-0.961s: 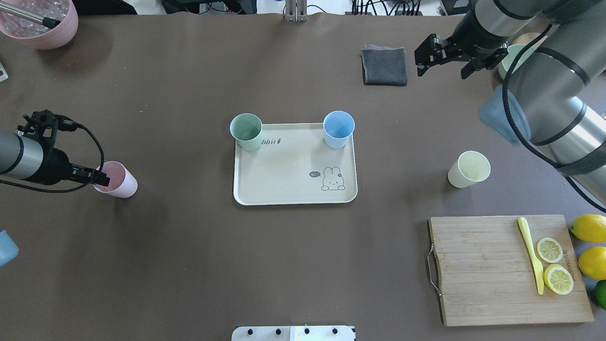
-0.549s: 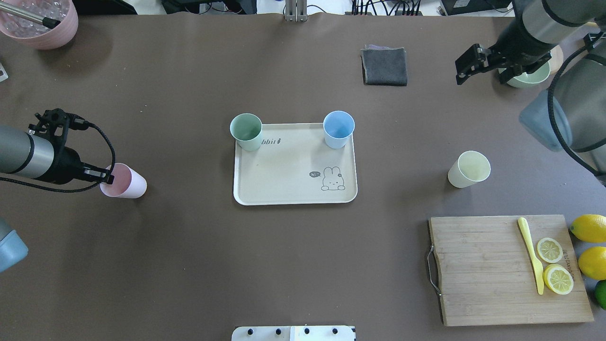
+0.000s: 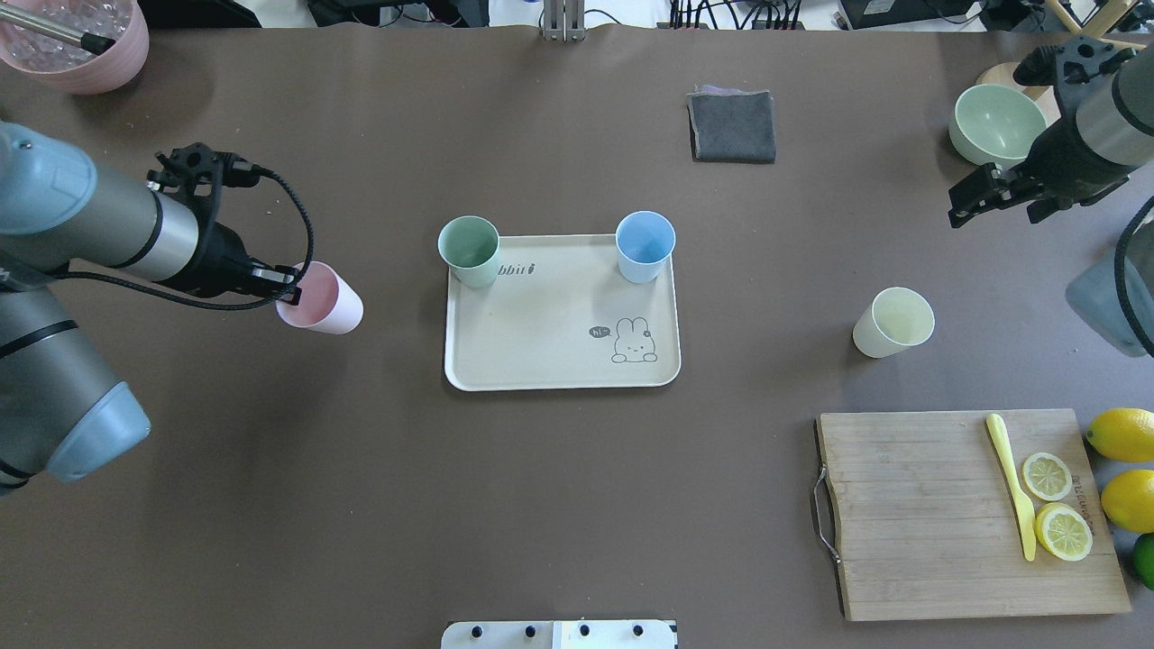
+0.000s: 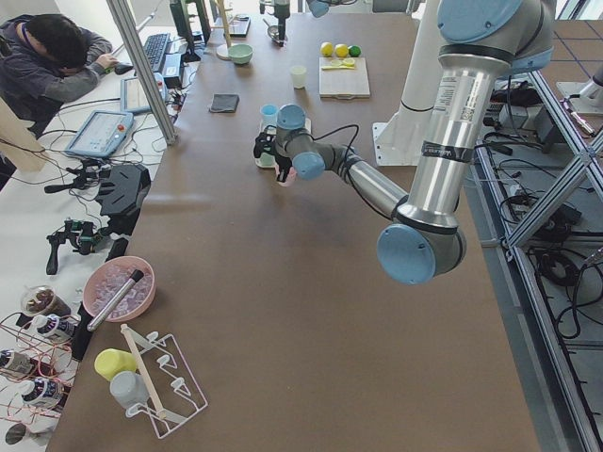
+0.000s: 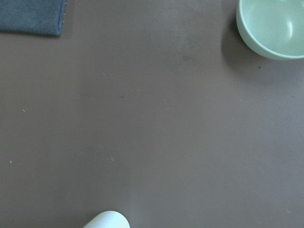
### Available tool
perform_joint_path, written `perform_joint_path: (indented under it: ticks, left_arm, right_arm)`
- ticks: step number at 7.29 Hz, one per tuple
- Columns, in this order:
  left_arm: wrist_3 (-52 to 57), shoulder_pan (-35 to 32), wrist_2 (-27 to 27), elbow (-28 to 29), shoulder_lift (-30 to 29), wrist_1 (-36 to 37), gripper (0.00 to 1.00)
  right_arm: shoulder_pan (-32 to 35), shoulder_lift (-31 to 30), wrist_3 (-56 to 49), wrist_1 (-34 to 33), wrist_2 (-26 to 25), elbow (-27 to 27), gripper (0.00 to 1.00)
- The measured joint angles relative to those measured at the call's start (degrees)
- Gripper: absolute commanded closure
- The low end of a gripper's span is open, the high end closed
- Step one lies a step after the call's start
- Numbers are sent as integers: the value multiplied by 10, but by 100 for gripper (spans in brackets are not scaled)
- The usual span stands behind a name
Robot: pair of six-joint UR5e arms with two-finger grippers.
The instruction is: Place all cups on tray
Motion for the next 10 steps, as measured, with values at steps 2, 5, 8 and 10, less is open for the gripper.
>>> perform_joint_path:
  ticks: [2,5,8,10]
  left_arm:
    - [-40,34,13,4,-69,69,100]
    - [-96,111,94,48,-154,112,100]
    - [-104,126,113,76,-176,114,2]
    - [-91,100,98,34,-179,141,2]
  right_arm:
    - [1,-15,2,15,1,1,1]
    - [-2,-20,14,16,3,2,0]
    - [-26,-19,65,17,0,6,1]
    - [-46,-27,98,18,-6,15,2]
